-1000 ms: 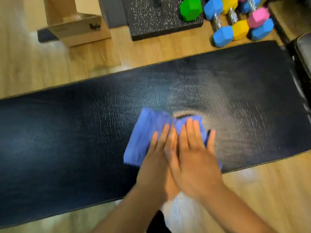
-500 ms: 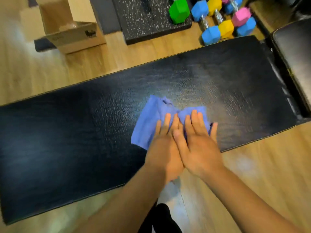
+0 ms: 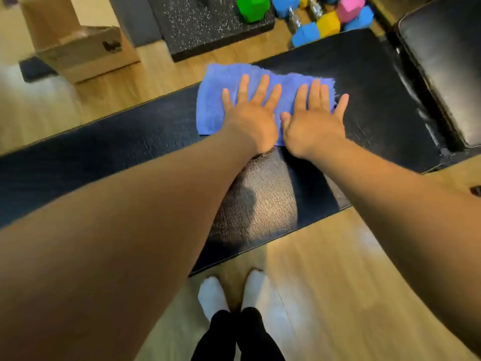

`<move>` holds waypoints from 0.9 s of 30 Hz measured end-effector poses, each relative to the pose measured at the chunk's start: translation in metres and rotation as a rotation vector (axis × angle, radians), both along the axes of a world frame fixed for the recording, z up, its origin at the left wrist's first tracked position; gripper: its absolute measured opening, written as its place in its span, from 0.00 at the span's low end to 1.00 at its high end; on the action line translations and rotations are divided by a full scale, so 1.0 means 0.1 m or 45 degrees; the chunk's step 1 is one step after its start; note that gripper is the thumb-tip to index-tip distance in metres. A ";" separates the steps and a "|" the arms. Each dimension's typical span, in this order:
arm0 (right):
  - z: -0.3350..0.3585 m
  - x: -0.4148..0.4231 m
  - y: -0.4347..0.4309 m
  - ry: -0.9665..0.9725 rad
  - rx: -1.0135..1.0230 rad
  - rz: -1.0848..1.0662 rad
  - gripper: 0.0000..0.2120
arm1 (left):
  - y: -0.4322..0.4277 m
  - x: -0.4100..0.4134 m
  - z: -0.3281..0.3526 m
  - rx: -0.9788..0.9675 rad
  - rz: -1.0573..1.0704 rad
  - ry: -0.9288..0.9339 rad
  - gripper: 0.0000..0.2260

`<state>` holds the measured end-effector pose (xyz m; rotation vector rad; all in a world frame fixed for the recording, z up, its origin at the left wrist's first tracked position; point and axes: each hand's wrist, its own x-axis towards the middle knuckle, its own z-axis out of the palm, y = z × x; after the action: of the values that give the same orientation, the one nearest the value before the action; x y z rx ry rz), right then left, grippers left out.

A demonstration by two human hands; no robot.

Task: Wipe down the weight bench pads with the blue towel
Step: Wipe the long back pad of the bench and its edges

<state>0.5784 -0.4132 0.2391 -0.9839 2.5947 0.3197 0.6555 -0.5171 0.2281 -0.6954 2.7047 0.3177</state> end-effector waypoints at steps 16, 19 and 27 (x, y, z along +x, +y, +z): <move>-0.17 0.88 0.94 0.012 -0.262 0.172 0.34 | 0.86 1.06 -0.10 0.106 -0.100 0.115 0.26; -0.18 0.73 0.90 -0.014 -0.254 0.265 0.35 | 0.80 0.99 -0.12 0.091 -0.154 0.064 0.27; -0.19 0.07 0.49 -0.045 -0.291 0.518 0.34 | 0.63 0.53 -0.09 0.101 0.064 -0.001 0.28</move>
<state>0.5850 -0.3640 0.2198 -1.5857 2.4210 0.1021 0.7085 -0.4544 0.2195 -0.7409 2.6613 0.4348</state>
